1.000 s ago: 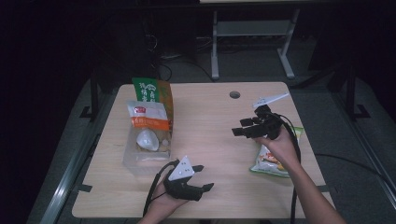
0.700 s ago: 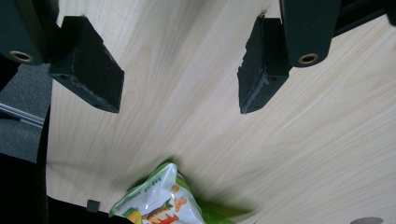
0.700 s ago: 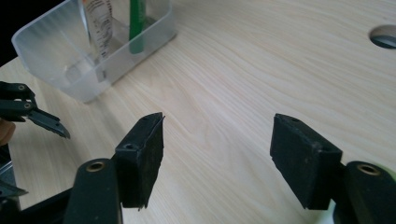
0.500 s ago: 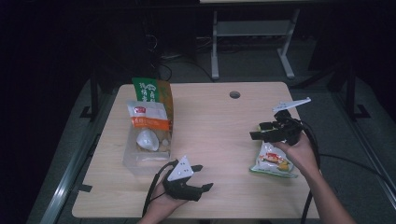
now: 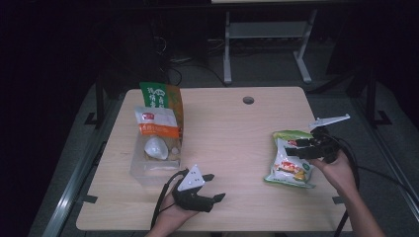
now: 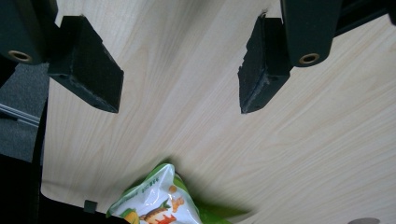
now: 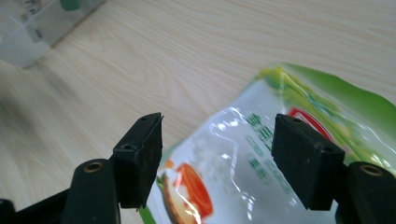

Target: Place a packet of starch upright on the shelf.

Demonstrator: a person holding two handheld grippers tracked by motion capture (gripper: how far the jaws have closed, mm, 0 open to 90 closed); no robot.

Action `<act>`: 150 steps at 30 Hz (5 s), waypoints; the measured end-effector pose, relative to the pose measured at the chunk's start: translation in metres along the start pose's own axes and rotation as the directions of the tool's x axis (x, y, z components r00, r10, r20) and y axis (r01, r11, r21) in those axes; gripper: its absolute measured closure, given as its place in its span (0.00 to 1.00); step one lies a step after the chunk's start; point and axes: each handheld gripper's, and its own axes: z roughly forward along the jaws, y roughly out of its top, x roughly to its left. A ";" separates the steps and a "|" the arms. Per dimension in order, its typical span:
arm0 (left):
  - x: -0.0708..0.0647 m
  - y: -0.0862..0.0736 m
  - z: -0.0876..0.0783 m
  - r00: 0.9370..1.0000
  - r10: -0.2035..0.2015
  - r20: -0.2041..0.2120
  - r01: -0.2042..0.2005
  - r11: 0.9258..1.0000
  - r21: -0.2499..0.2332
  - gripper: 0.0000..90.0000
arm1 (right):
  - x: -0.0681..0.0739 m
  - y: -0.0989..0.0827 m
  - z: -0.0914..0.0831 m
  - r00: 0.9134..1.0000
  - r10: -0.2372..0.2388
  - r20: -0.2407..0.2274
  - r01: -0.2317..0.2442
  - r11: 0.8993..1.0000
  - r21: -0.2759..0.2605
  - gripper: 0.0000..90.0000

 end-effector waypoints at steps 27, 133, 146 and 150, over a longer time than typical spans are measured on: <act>-0.002 0.000 0.004 1.000 -0.002 0.007 0.002 1.000 0.005 0.33 | -0.059 -0.056 -0.007 0.979 0.166 0.116 -0.171 0.985 0.035 0.37; 0.001 0.074 0.108 0.997 0.053 0.050 -0.053 0.999 -0.010 0.89 | 0.035 -0.033 0.009 0.966 -0.164 -0.202 0.140 0.982 -0.126 0.89; 0.005 0.063 0.085 0.998 0.044 0.050 -0.045 0.999 0.017 0.67 | 0.045 -0.031 0.004 0.973 -0.167 -0.161 0.143 0.978 -0.151 0.99; 0.004 0.057 0.074 0.998 0.043 0.051 -0.044 0.999 0.024 0.62 | 0.052 -0.025 0.000 0.972 -0.185 -0.148 0.162 0.975 -0.153 0.99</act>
